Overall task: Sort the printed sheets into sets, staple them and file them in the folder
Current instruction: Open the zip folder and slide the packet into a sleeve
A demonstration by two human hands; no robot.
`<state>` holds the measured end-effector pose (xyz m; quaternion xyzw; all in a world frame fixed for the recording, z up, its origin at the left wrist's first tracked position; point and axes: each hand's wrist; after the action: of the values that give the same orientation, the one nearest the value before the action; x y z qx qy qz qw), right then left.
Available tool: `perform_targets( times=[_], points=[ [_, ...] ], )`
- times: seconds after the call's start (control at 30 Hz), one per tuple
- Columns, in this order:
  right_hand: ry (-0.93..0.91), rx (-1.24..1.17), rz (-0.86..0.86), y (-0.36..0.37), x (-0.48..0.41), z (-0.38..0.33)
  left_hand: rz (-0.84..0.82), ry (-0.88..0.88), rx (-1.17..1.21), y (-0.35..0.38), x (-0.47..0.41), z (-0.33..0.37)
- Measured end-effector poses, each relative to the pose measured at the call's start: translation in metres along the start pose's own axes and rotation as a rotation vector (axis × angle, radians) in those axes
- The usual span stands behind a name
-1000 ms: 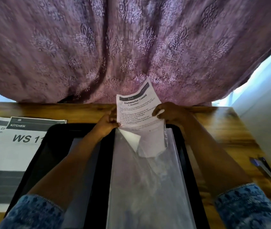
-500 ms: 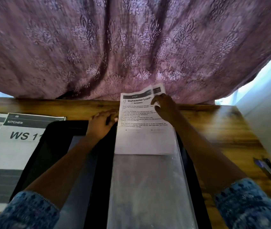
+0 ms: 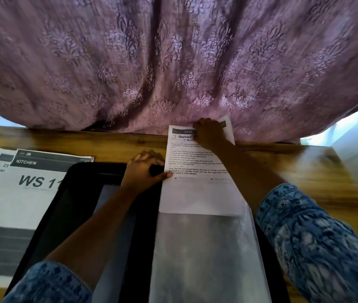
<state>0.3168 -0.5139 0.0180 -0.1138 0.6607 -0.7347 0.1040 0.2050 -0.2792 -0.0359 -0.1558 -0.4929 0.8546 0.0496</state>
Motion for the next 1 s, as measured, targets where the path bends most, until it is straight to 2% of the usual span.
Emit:
perform_targets(
  times=[0.1, 0.27, 0.47, 0.53, 0.67, 0.77, 0.87, 0.93, 1.0],
  points=[
    [0.022, -0.168, -0.003, 0.005, -0.010, 0.007, -0.001, -0.006, -0.013, 0.002, -0.001, -0.003],
    [0.067, -0.441, -0.223, -0.003, -0.027, 0.024, -0.028, -0.030, -0.046, 0.002, -0.003, -0.002],
    [0.038, -0.620, -0.326, -0.016, -0.040, 0.034, -0.038, -0.054, -0.053, -0.001, -0.003, 0.003],
    [0.000, -0.639, -0.401, -0.024, -0.038, 0.034, -0.044, -0.067, -0.055, -0.002, -0.003, 0.006],
    [-0.101, -0.520, -0.505, -0.038, -0.033, 0.027, -0.054, -0.081, -0.048, -0.002, -0.003, 0.005],
    [-0.148, -0.462, -0.684, -0.045, -0.028, 0.018, -0.042, -0.079, -0.041, -0.002, -0.003, 0.005],
    [-0.116, -0.559, -0.850, -0.040, -0.021, 0.012, -0.017, -0.076, -0.017, 0.000, -0.002, 0.004],
    [-0.094, -0.594, -0.846, -0.038, -0.012, 0.009, 0.011, -0.073, -0.012, 0.002, -0.001, 0.003],
    [-0.097, -0.588, -0.766, -0.036, -0.004, 0.008, 0.006, -0.084, -0.052, 0.001, 0.000, 0.004]
  ],
)
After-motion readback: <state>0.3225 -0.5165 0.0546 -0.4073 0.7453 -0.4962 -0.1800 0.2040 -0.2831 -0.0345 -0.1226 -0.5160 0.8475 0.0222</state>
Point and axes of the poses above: each hand's wrist, its own x-axis away from the middle knuckle, its own y-axis out of the palm, z = x × y, and after that the axes turned 2 degrees about -z, right-handed
